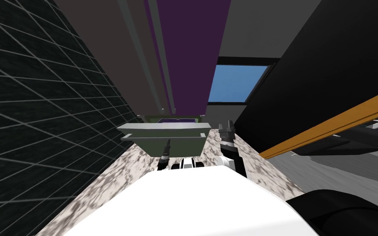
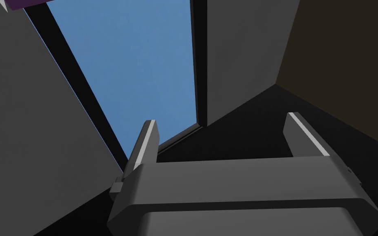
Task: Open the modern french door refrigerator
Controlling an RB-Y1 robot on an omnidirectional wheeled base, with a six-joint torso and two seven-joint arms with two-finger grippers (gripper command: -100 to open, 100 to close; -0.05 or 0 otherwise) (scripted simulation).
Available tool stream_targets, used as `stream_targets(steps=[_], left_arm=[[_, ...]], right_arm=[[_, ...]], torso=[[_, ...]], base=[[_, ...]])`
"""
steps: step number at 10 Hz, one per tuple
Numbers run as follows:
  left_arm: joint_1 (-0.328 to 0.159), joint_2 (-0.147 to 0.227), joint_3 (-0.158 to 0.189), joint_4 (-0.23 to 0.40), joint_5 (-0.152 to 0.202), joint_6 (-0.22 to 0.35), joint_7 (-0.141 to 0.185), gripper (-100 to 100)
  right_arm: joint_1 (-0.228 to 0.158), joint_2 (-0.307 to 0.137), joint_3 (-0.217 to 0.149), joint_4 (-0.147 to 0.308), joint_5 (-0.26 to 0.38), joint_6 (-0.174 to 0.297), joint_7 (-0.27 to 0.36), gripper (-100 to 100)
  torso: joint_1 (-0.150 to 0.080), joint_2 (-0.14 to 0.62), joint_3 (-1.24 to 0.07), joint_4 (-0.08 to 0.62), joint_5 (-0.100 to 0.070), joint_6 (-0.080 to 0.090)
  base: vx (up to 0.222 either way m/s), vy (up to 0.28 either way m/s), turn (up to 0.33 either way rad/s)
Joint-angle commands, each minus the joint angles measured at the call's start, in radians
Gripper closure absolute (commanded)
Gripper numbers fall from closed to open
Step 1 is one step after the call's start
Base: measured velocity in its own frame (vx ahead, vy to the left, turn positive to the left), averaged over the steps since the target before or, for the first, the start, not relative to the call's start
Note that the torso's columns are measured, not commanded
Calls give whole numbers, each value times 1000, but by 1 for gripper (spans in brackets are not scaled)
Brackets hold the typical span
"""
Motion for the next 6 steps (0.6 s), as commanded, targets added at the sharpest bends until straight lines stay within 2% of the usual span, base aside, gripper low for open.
stream_targets(steps=[1,2,5,6], left_arm=[[4,1,-2,-5,-1,0,1,100],[25,-31,-19,-17,-15,1,-27,100],[59,-94,-51,-46,-41,1,-83,100],[40,-86,-47,-58,-38,32,-70,-100]], right_arm=[[0,0,0,0,0,0,0,0],[0,0,0,0,0,0,0,0],[0,0,0,0,0,0,0,0],[0,0,0,0,0,0,0,0]], torso=[[-1,0,0,0,0,0],[-3,-7,-4,0,-1,1],[-1,0,0,0,0,1],[-2,1,1,0,0,0]], base=[[-104,-10,8],[-127,76,28],[-207,141,-13],[-140,59,9]])
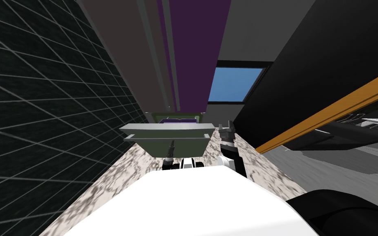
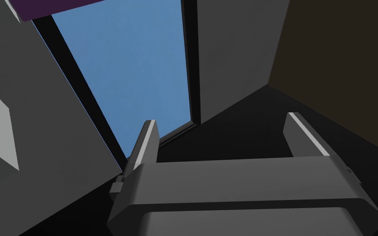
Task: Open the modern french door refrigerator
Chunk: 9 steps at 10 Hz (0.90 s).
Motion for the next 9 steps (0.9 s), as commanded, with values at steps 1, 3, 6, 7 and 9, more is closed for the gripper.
stream_targets(steps=[1,3,6,7,9], left_arm=[[-30,-4,1,-27,0,56,1,-100],[-60,-9,3,-55,1,112,1,-100],[-104,-15,5,-96,1,196,3,-100],[-119,-17,5,-110,1,224,3,-100],[-149,-21,7,-137,1,280,4,-100]], right_arm=[[0,0,0,0,0,0,0,0],[0,0,0,0,0,0,0,0],[0,0,0,0,0,0,0,0],[0,0,0,0,0,0,0,0],[0,0,0,0,0,0,0,0]], torso=[[-3,-7,-4,-1,-1,0],[-4,-12,-8,-2,-1,3],[1,-3,-1,-1,1,1],[1,-1,-1,1,0,1],[-2,4,1,7,-3,0]], base=[[-52,2,36],[-46,-9,25],[-70,5,20],[-85,19,21],[-81,15,16]])
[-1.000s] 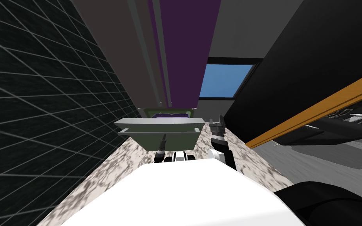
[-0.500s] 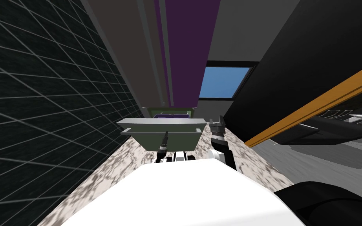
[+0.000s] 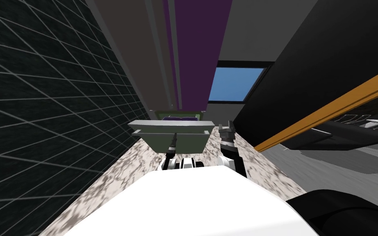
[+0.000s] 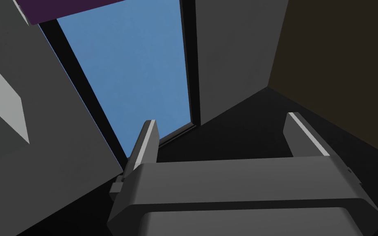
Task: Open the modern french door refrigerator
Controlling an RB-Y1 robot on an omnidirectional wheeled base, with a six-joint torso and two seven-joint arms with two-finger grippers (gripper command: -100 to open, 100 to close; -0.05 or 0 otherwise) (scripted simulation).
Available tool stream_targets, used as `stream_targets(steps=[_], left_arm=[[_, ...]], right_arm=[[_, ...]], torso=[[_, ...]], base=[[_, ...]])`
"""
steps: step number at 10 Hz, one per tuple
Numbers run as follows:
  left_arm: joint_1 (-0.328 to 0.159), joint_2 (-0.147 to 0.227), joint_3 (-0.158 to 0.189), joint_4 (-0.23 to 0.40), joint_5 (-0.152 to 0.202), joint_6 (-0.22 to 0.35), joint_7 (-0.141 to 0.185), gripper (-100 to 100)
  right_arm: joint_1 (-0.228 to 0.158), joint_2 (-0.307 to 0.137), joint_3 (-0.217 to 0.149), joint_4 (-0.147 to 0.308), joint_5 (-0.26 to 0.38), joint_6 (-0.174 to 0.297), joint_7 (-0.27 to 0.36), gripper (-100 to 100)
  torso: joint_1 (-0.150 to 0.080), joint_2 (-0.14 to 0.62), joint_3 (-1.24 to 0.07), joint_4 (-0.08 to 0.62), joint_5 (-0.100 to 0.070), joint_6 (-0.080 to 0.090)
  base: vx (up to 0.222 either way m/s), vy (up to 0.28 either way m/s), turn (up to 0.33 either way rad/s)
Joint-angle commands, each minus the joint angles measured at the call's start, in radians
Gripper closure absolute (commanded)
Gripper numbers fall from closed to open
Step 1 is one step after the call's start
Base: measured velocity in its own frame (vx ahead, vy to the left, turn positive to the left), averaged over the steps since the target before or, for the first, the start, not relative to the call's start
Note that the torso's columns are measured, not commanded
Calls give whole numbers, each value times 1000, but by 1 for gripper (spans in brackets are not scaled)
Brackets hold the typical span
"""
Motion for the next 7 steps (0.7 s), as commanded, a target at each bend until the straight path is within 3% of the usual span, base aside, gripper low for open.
stream_targets(steps=[1,2,7], left_arm=[[-16,-1,1,-6,1,29,1,-100],[-16,-1,1,-4,1,37,2,0],[-8,0,1,5,1,44,3,0]], right_arm=[[0,0,0,0,0,0,0,0],[0,0,0,0,0,0,0,0],[0,0,0,0,0,0,0,0]], torso=[[-1,2,1,2,-1,-1],[-1,0,1,-1,0,0],[1,-8,-4,-8,3,1]], base=[[-28,4,-6],[0,0,0],[0,0,0]])
